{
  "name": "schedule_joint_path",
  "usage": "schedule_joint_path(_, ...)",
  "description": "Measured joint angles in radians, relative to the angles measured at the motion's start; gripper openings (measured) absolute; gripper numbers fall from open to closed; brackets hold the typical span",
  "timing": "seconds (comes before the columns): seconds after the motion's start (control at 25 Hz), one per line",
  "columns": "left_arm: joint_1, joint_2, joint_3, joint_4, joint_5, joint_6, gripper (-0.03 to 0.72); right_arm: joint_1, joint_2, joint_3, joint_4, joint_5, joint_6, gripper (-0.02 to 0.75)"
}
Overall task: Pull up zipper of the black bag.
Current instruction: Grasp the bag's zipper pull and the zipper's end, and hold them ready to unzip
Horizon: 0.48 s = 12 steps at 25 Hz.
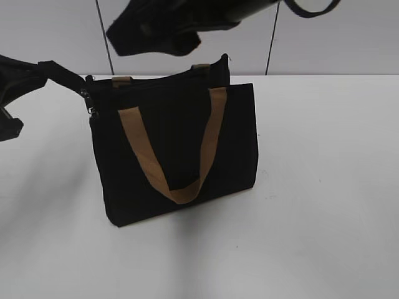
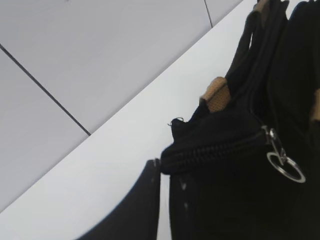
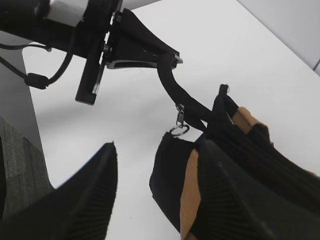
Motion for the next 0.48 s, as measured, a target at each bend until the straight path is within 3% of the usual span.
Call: schedule_joint_path(0.48, 0.000, -0.041, 0.000, 0.000, -0.005, -0.139, 0.019, 0.034, 0.078, -0.005, 0.001, -0.141, 0.063, 0.403)
